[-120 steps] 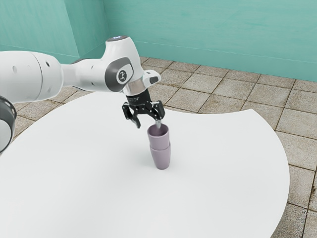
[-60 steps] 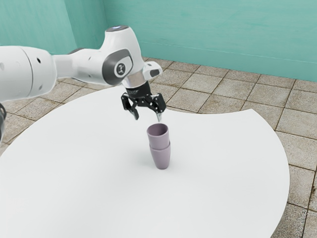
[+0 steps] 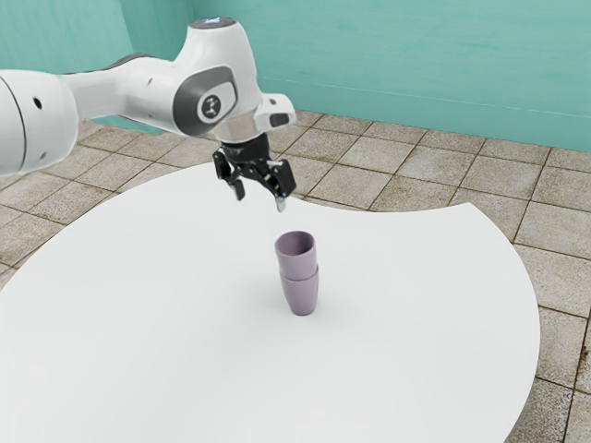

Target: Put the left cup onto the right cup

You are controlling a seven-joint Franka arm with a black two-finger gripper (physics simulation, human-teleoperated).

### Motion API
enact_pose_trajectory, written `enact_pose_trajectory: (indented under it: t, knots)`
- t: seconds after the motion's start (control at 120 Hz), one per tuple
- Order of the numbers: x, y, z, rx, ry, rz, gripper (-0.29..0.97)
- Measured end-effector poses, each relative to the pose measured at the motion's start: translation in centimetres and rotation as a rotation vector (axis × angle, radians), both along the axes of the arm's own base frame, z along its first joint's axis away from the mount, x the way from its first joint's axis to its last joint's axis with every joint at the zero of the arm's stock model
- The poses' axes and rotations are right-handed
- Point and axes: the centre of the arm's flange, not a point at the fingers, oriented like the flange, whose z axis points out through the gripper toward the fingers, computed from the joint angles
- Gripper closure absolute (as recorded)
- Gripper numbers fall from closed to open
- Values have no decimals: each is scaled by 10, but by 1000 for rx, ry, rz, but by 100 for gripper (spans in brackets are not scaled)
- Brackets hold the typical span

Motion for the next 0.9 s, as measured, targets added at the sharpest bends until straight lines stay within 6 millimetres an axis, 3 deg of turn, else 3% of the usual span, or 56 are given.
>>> enact_pose_trajectory:
  t: [0.392,0.9]
  knots:
    - [-19,20,27,73,-5,-126,0]
    - [-45,28,61,122,30,-252,0]
